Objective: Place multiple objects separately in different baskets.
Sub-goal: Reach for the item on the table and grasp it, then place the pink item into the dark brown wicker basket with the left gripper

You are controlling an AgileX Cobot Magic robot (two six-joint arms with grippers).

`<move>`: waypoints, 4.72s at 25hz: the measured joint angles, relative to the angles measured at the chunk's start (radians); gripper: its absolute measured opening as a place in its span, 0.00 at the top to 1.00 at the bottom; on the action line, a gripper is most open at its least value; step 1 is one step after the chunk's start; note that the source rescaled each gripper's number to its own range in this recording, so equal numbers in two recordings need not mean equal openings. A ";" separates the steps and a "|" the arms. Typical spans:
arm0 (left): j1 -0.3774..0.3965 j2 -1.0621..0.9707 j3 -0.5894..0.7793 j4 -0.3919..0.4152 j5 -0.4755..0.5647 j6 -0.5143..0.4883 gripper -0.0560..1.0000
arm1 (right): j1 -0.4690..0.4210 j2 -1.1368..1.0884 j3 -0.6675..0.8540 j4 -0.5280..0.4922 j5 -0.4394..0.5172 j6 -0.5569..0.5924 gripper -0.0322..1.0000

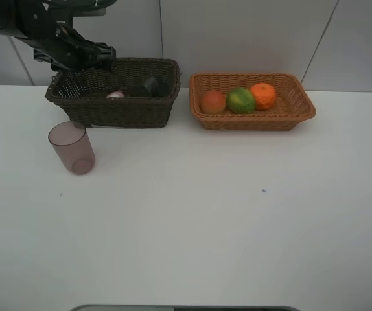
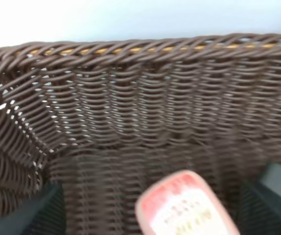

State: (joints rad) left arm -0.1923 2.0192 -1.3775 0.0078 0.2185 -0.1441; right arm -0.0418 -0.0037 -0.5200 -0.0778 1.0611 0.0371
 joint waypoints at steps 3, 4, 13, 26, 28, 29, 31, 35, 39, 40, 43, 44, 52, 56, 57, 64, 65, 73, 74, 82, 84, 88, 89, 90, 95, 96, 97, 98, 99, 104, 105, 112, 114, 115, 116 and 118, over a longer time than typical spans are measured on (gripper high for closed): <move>-0.026 -0.054 0.007 0.000 0.084 0.000 0.10 | 0.000 0.000 0.000 0.000 0.000 0.000 0.00; -0.035 -0.077 0.017 -0.001 0.110 -0.001 0.10 | 0.000 0.000 0.000 0.000 0.000 0.000 0.00; -0.079 -0.359 0.201 -0.008 0.313 0.024 0.02 | 0.000 0.000 0.000 0.000 0.000 0.000 0.00; -0.081 -0.541 0.300 -0.052 0.685 0.100 0.01 | 0.000 0.000 0.000 0.000 0.000 0.000 0.00; -0.081 -0.541 0.303 -0.052 0.688 0.117 0.01 | 0.000 0.000 0.000 0.000 0.000 0.000 0.00; -0.081 -0.538 0.303 -0.052 0.688 0.125 0.01 | 0.000 0.000 0.000 0.000 0.000 0.000 0.00; -0.081 -0.521 0.303 -0.052 0.688 0.129 0.01 | 0.000 0.000 0.000 0.000 0.000 0.000 0.00; -0.105 -0.443 0.303 -0.045 0.682 0.137 0.01 | 0.000 0.000 0.000 0.000 0.000 0.000 0.00; -0.142 -0.350 0.281 -0.023 0.658 0.144 0.01 | 0.000 0.000 0.000 0.000 0.000 0.000 0.00; -0.150 -0.327 0.265 -0.019 0.659 0.153 0.01 | 0.000 0.000 0.000 0.000 0.000 0.000 0.00; -0.170 -0.268 0.217 -0.008 0.667 0.175 0.01 | 0.000 0.000 0.000 0.000 0.000 0.000 0.00; -0.174 -0.253 0.204 -0.008 0.671 0.184 0.01 | 0.000 0.000 0.000 0.000 0.000 0.000 0.00; -0.185 -0.180 0.177 -0.008 0.667 0.202 0.01 | 0.000 0.000 0.000 0.000 0.000 0.000 0.00; -0.185 -0.159 0.177 0.001 0.677 0.202 0.01 | 0.000 0.000 0.000 0.000 0.000 0.000 0.00; -0.185 -0.156 0.177 0.001 0.677 0.202 0.01 | 0.000 0.000 0.000 0.000 0.000 0.000 0.00; -0.185 -0.106 0.177 0.019 0.677 0.203 0.01 | 0.000 0.000 0.000 0.000 0.000 0.000 0.00; -0.185 -0.099 0.177 0.019 0.677 0.203 0.01 | 0.000 0.000 0.000 0.000 0.000 0.000 0.00; -0.185 -0.090 0.188 0.054 0.654 0.204 0.01 | 0.000 0.000 0.000 0.000 0.000 0.000 0.00; -0.185 -0.088 0.195 0.057 0.647 0.204 0.01 | 0.000 0.000 0.000 0.000 0.000 0.000 0.00; -0.185 -0.076 0.206 0.064 0.609 0.202 0.13 | 0.000 0.000 0.000 0.000 0.000 0.000 0.00; -0.185 -0.076 0.206 0.064 0.609 0.202 0.33 | 0.000 0.000 0.000 0.000 0.000 0.000 0.00; -0.185 -0.076 0.206 0.064 0.609 0.179 0.80 | 0.000 0.000 0.000 0.000 0.000 0.000 0.00; -0.185 -0.076 0.206 0.064 0.609 0.175 0.88 | 0.000 0.000 0.000 0.000 0.000 0.000 0.00; -0.185 -0.076 0.206 0.064 0.609 0.170 0.94 | 0.000 0.000 0.000 0.000 0.000 0.000 0.00; -0.185 -0.076 0.206 0.064 0.609 0.158 0.95 | 0.000 0.000 0.000 0.000 0.000 0.000 0.00; -0.185 -0.076 0.206 0.064 0.609 0.157 0.95 | 0.000 0.000 0.000 0.000 0.000 0.000 0.00; -0.185 -0.076 0.206 0.064 0.609 0.157 0.95 | 0.000 0.000 0.000 0.000 0.000 0.000 0.00; -0.185 -0.076 0.206 0.064 0.609 0.157 0.95 | 0.000 0.000 0.000 0.000 0.000 0.000 0.00; -0.185 -0.076 0.206 0.064 0.609 0.157 0.95 | 0.000 0.000 0.000 0.000 0.000 0.000 0.00; -0.185 -0.076 0.206 0.064 0.609 0.157 0.95 | 0.000 0.000 0.000 0.000 0.000 0.000 0.00; -0.185 -0.076 0.206 0.064 0.609 0.157 0.95 | 0.000 0.000 0.000 0.000 0.000 0.000 0.00; -0.185 -0.128 0.190 0.069 0.640 0.157 0.95 | 0.000 0.000 0.000 0.000 0.000 0.000 0.00; -0.185 -0.145 0.185 0.069 0.640 0.157 0.95 | 0.000 0.000 0.000 0.000 0.000 0.000 0.00; -0.185 -0.151 0.183 0.069 0.644 0.157 0.95 | 0.000 0.000 0.000 0.000 0.000 0.000 0.00; -0.185 -0.155 0.176 0.069 0.653 0.157 0.95 | 0.000 0.000 0.000 0.000 0.000 0.000 0.00; -0.185 -0.165 0.159 0.069 0.676 0.157 0.95 | 0.000 0.000 0.000 0.000 0.000 0.000 0.00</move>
State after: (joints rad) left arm -0.3772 1.8546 -1.2187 0.0766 0.8943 0.0133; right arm -0.0418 -0.0037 -0.5200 -0.0778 1.0611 0.0371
